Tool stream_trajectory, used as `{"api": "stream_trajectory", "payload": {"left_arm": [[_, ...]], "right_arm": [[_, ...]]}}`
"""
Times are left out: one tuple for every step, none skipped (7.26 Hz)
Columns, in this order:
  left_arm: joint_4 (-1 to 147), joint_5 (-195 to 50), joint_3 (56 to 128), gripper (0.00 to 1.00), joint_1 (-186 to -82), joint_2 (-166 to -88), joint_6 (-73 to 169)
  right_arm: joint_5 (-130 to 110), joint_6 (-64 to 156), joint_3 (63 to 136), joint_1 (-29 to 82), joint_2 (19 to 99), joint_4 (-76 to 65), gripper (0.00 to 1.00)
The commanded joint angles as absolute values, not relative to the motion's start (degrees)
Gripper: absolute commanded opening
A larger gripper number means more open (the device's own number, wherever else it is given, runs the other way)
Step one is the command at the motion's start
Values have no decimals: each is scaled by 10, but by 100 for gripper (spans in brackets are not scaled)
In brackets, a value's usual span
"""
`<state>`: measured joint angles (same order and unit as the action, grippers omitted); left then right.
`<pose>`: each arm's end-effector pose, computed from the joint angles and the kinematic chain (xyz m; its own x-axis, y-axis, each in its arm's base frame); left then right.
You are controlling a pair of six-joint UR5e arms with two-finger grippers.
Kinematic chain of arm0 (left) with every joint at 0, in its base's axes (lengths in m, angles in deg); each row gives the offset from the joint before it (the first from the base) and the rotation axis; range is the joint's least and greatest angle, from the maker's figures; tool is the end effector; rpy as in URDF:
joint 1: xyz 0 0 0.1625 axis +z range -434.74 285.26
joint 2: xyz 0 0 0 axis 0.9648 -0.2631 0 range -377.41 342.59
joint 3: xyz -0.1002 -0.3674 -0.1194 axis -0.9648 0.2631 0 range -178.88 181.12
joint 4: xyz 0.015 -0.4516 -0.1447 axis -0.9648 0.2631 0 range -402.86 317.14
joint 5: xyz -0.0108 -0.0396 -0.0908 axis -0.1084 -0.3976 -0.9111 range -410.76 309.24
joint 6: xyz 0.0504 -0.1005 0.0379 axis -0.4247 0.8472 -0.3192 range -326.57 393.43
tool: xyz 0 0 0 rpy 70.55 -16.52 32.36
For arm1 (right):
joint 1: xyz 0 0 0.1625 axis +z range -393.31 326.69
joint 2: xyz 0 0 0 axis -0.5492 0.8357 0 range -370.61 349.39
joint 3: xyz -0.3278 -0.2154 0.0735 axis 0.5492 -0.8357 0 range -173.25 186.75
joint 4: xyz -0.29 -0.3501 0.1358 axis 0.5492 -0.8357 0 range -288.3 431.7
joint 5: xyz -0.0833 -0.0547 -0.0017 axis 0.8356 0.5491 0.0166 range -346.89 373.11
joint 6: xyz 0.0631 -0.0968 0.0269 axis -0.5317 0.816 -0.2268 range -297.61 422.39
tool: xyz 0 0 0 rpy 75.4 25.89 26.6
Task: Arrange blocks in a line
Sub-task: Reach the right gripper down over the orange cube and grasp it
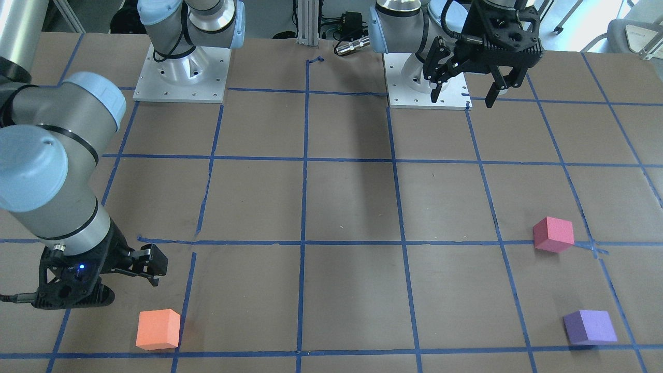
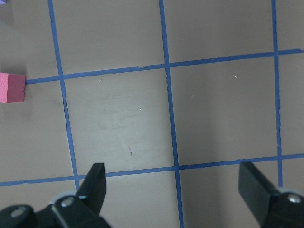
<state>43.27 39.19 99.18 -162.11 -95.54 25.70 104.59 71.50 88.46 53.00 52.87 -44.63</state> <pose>-0.1109 -0.4924 0.4790 -0.9960 0.0877 -0.0170 0.0892 0.9872 -0.1324 0.0832 -0.7329 0.2736 -0.9949 -0.0894 0.0475 -0.0951 0.9863 -0.1349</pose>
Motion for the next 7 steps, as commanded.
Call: {"api": "stream_trajectory", "payload": {"left_arm": [[433, 392, 992, 100, -1621, -955, 257], [433, 392, 992, 100, -1621, -955, 257], [433, 392, 992, 100, -1621, -955, 257], [433, 392, 992, 100, -1621, -955, 257], [433, 392, 992, 100, -1621, -955, 257], [433, 392, 992, 100, -1621, -955, 257], [434, 392, 992, 100, -1621, -955, 257]], "right_arm": [[1026, 717, 876, 526, 475, -479, 100], [1024, 717, 876, 526, 454, -501, 100], [1022, 717, 874, 526, 436, -514, 100], [1022, 717, 874, 526, 422, -537, 100], [1022, 717, 873, 526, 411, -543, 100], [1015, 716, 868, 527, 408, -550, 100], [1005, 715, 866, 527, 404, -550, 100]]}}
